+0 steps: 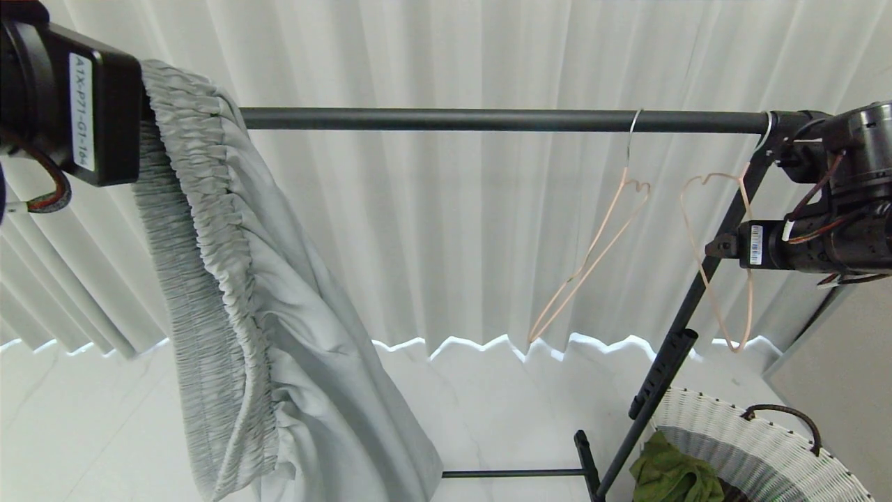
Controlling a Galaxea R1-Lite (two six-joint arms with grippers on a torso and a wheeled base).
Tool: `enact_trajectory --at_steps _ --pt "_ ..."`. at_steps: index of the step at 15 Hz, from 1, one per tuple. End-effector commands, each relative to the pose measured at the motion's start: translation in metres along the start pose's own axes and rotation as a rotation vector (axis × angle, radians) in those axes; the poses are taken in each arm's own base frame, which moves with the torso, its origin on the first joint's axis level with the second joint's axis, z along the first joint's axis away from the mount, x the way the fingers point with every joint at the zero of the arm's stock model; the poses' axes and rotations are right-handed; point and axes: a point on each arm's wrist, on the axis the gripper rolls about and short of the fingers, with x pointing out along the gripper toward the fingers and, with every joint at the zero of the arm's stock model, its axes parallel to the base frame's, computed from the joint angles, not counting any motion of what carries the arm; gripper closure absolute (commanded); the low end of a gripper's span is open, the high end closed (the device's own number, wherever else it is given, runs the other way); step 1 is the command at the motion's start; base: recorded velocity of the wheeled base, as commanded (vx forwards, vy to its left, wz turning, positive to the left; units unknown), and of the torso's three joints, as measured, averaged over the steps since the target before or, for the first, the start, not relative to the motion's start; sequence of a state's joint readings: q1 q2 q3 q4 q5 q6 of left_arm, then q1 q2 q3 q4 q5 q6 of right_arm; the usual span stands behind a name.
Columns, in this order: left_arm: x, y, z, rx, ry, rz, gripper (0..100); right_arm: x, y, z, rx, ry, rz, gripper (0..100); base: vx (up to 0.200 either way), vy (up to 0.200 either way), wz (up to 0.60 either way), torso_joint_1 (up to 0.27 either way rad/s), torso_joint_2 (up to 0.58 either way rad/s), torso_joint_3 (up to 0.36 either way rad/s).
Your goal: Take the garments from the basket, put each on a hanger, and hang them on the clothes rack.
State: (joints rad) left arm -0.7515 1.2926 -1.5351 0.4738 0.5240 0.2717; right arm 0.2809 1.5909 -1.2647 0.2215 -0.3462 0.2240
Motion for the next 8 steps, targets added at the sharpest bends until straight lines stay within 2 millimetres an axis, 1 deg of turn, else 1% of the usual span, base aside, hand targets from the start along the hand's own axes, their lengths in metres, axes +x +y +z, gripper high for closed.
enact_trajectory --at_steps 1,3,8 --pt "0.0001 -0.0001 0.0001 0.0 0.0 0.0 100 0.0048 0.0092 -0.0011 0.005 0.017 0.017 0 0.0 0.0 0.0 0.0 0.0 0.0" --pt "-0.0004 0.0002 0.0001 -0.002 -0.001 0.001 100 0.0042 0.0176 -0.0017 0.032 0.039 0.033 0 0.0 0.0 0.0 0.0 0.0 0.0" --pt "0.0001 -0.0001 0.0001 -0.002 0.0 0.0 100 0.0057 0.0148 0.0005 0.055 0.041 0.018 0 0.0 0.0 0.0 0.0 0.0 0.0"
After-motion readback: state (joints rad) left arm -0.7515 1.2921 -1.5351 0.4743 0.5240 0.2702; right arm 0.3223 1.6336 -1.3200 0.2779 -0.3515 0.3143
